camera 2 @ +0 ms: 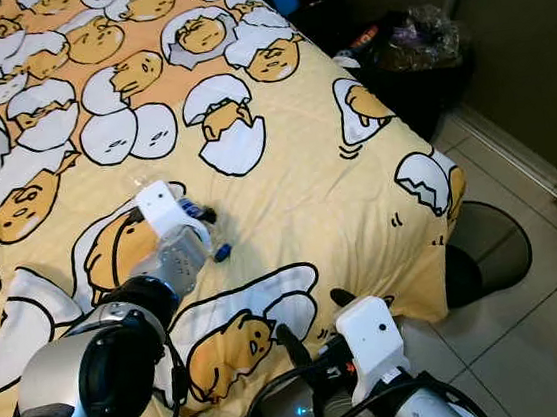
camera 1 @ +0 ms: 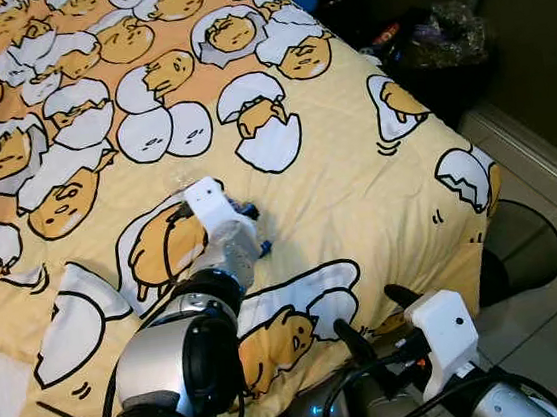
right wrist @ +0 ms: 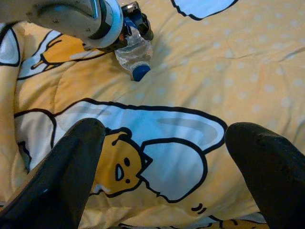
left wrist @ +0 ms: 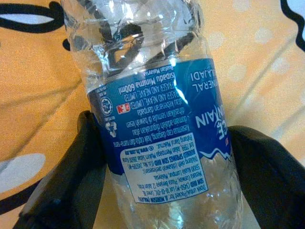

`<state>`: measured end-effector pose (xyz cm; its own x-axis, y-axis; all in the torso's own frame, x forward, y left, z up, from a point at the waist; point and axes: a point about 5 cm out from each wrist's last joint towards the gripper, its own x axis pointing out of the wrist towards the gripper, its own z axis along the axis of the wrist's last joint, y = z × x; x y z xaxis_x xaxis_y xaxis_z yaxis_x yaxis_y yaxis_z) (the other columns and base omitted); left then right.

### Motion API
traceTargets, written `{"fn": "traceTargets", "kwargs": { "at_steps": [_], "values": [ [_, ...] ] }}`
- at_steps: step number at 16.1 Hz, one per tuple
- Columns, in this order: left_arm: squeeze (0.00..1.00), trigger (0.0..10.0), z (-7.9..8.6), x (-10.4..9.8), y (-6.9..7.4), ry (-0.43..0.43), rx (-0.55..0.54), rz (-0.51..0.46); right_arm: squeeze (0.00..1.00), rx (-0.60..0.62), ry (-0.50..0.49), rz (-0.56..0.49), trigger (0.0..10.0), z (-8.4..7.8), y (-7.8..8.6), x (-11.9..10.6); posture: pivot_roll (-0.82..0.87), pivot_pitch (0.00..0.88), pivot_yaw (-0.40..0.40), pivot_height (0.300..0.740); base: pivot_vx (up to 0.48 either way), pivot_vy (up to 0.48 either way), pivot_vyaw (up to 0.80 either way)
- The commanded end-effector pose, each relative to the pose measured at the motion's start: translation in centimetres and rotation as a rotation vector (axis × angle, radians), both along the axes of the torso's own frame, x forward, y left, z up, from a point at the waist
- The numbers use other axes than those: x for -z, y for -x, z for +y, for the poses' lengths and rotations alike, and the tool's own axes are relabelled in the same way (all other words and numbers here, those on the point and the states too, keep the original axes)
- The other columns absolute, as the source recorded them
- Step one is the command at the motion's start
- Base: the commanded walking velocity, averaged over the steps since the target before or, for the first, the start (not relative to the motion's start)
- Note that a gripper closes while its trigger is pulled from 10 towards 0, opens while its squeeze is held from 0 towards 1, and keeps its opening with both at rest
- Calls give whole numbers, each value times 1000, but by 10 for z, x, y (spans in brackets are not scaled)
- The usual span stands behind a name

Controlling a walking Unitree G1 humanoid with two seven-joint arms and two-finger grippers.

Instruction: Clean up the room

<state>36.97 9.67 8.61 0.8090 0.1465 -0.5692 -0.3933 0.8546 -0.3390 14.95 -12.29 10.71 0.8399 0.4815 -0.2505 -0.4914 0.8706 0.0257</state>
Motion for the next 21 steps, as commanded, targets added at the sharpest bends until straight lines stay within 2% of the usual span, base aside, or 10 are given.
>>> {"fn": "traceTargets", "kwargs": {
  "at_steps": [1,6,8,11,13,15,17,19,21],
  "values": [
    [0,0,1,27,17,37,1,107,0,4,-26,11,10000,2,3,-3,-420,246,90,740,0,0,0],
    [0,0,-1,28,17,19,50,91,0,50,-40,51,10000,2,1,6,-398,220,93,740,0,0,0],
    [0,0,-3,22,13,22,79,51,0,58,-44,62,10000,2,-2,10,-374,202,89,740,0,0,0],
    [0,0,-9,15,9,106,33,31,0,39,-57,72,10000,5,-2,12,-356,188,79,740,0,0,0],
    [0,0,-11,5,3,98,58,-16,0,10,-47,49,10000,6,-8,8,-344,175,76,740,0,0,0],
    [0,0,-13,-11,-6,38,115,-105,0,4,-39,30,10000,3,-14,5,-333,164,66,740,0,0,0],
    [0,0,-14,-28,-14,-59,216,-221,0,15,-25,-19,10000,1,-23,0,-312,140,68,740,0,0,0],
    [0,0,3,-34,-17,-196,269,-311,0,77,-20,-76,10000,-6,-35,-5,-278,105,63,740,0,0,0],
    [0,0,17,-37,-15,-283,335,-413,0,131,-32,-129,10000,-12,-51,-8,-236,54,62,740,0,0,0]
  ]
}}
